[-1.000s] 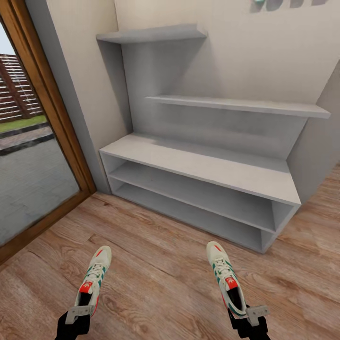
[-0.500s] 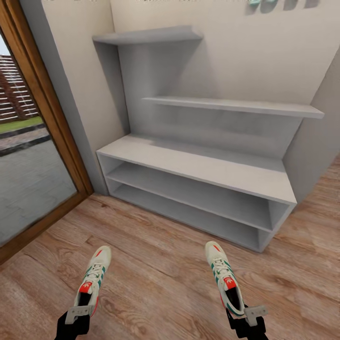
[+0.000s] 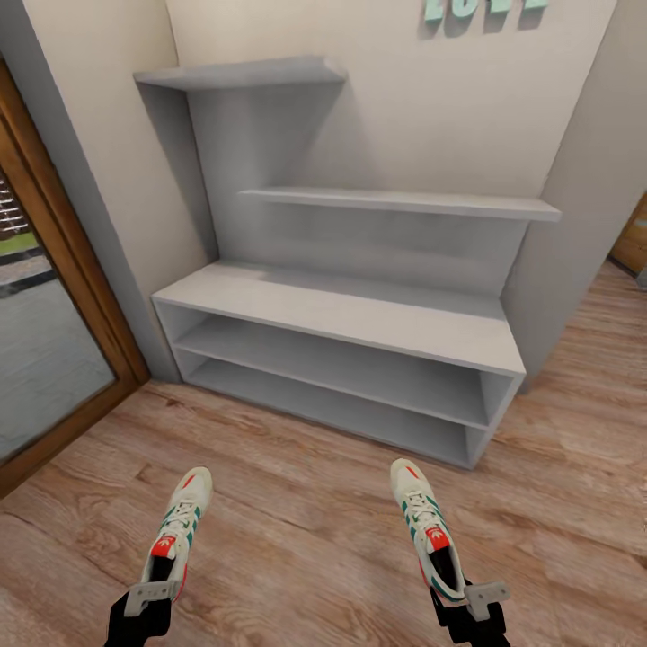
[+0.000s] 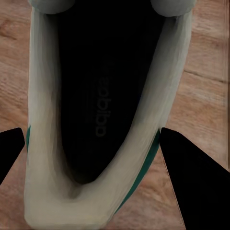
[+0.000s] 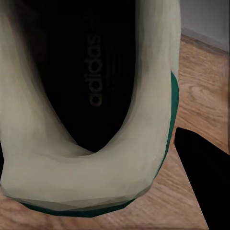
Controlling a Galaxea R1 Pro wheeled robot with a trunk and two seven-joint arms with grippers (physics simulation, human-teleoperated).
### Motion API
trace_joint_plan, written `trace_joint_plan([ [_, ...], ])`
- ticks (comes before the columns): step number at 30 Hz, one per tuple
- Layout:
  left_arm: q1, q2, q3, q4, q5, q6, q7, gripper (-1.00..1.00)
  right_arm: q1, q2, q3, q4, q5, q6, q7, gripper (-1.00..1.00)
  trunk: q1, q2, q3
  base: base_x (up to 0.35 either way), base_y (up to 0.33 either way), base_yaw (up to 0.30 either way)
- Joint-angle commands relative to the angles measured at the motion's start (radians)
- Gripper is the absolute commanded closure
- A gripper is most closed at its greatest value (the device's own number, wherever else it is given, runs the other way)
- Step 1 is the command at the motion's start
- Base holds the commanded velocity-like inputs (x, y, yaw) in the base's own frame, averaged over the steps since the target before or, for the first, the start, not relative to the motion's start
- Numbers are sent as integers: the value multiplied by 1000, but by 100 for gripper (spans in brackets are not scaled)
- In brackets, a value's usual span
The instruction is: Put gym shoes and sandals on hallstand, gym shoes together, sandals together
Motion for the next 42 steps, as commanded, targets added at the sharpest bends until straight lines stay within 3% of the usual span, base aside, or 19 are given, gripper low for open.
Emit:
trace_joint_plan([
  [1, 0, 0, 5, 1, 9, -1, -10, 100, -1, 0, -7, 1, 6, -3, 3, 100, 4, -8, -3, 0, 0, -200],
  [15, 0, 0, 5, 2, 9, -1, -10, 100, -1, 0, -7, 1, 6, -3, 3, 100, 57, -106, -29, 0, 0, -200],
  [42, 0, 1, 7, 3, 9, -1, -10, 100, -1, 0, -7, 1, 6, -2, 3, 100, 57, -106, -2, -22, 6, -240],
])
